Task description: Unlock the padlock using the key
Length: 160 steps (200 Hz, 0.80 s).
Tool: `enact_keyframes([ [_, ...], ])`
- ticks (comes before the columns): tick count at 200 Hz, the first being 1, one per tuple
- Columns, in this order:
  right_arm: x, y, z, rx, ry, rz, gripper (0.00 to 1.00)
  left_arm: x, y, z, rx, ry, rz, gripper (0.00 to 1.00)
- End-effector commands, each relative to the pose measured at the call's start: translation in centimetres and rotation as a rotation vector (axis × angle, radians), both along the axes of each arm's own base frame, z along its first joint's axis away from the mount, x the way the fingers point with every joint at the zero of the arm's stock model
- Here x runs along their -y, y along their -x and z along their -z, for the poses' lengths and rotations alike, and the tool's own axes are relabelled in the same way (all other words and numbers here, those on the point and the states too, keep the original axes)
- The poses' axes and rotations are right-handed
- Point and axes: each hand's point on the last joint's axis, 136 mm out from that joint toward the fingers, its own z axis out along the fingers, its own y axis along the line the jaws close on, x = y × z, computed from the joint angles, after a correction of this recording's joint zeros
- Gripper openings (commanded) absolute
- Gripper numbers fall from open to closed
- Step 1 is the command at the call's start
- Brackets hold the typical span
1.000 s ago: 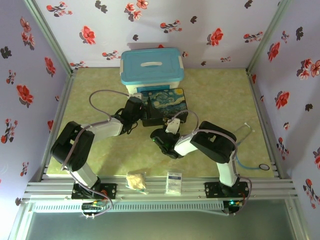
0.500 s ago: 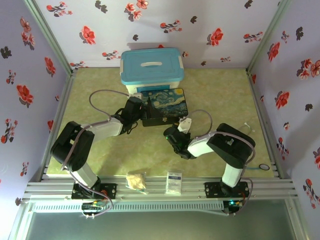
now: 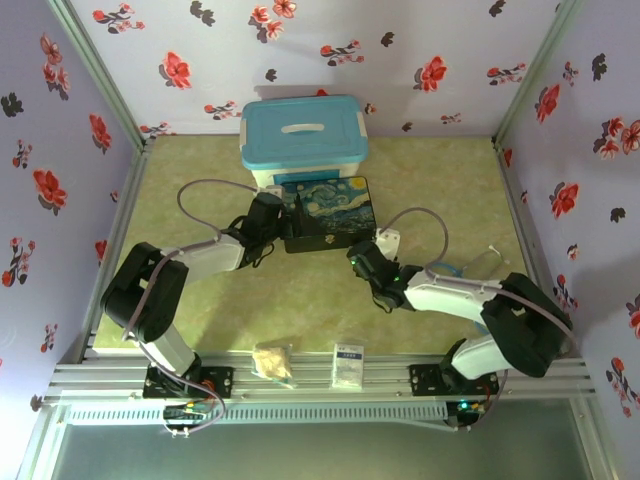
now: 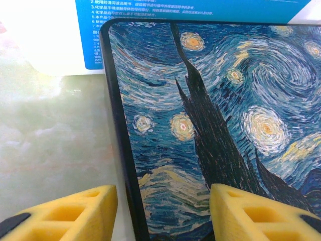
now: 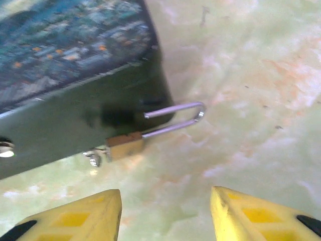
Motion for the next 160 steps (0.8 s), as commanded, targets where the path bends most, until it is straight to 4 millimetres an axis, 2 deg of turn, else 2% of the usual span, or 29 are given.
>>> enact_keyframes([
  [1,2.1,1.9,1.6,-0.103,0.017,0.018,0.53,-2.8,2.6,4.4,-0.149,-0.124,-0.01,0.52],
  [13,2.0,1.3,1.1,-0.094,-0.024,0.032,0.59,-2.8,2.6,4.4,-0.15,-0.118,-0.011,0.52],
  [45,0.4,-1.9,-0.1,-0.032,-0.062,0.036,0.62,-2.7,2.6,4.3,-0.15,-0.105,-0.009,0.53],
  [70,-1.4,-4.0,-0.1,-0.028,-0.054,0.027,0.64,-2.6,2.6,4.3,-0.152,-0.098,-0.008,0.53],
  [87,-1.6,-4.9,0.5,-0.028,-0.031,0.045,0.64,-2.6,2.7,4.3,-0.153,-0.091,-0.007,0.53],
  [124,-2.3,-5.5,2.1,-0.058,-0.013,0.038,0.63,-2.5,2.6,4.6,-0.158,-0.086,-0.004,0.53],
  [160,-0.8,-4.0,3.2,-0.098,0.003,0.078,0.58,-2.6,2.6,4.6,-0.159,-0.08,-0.006,0.53],
])
